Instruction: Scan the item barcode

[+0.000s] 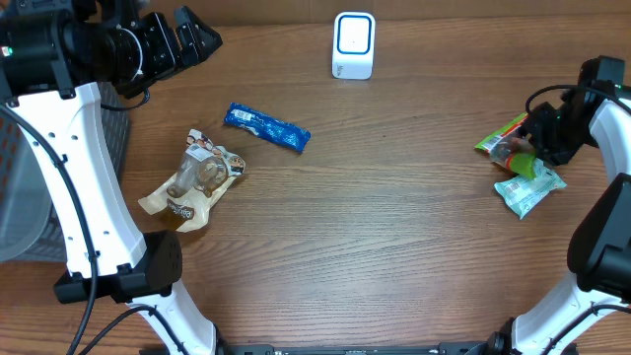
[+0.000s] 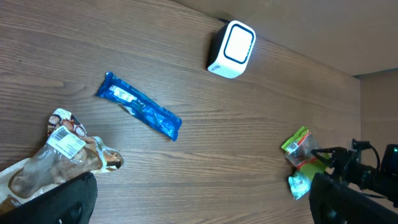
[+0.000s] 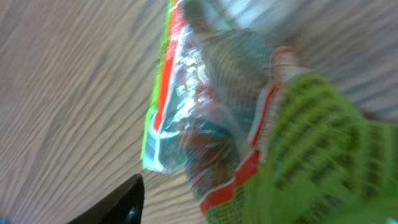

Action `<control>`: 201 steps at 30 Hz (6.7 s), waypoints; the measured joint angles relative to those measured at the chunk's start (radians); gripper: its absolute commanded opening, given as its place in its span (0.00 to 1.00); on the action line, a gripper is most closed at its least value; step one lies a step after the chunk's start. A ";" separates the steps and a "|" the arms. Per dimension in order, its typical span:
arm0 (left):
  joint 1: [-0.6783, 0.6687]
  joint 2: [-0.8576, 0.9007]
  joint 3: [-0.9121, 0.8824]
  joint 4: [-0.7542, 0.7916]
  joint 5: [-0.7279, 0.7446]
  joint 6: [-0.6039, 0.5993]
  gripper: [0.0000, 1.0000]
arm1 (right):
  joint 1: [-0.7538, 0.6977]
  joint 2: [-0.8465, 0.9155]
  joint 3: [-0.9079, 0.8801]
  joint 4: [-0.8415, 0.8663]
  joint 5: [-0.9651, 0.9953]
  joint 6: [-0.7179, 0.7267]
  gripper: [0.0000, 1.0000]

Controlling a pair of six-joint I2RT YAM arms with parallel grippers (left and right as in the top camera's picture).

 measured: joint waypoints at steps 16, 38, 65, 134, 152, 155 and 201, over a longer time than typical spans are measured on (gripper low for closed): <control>0.000 0.000 0.000 0.000 0.000 0.000 1.00 | 0.522 -0.048 0.088 0.246 -0.078 0.042 0.52; 0.000 0.000 0.000 0.000 0.000 0.000 1.00 | 0.406 0.190 0.097 0.251 0.167 0.164 0.41; 0.000 0.000 0.000 0.000 0.000 0.000 1.00 | 0.370 -0.021 0.207 0.157 -0.184 -0.128 0.75; 0.000 0.000 0.000 0.000 0.000 0.000 1.00 | 0.958 0.323 0.229 0.370 0.076 0.297 0.20; 0.000 0.000 0.000 0.000 0.000 0.000 1.00 | 0.767 0.189 0.235 -0.082 0.168 -0.386 0.93; 0.000 0.000 0.000 0.000 0.000 0.000 1.00 | 0.767 0.189 0.260 -0.055 0.145 -0.485 1.00; 0.000 0.000 0.000 0.000 0.000 0.000 1.00 | 0.744 0.338 0.306 -0.066 -0.153 -0.701 0.04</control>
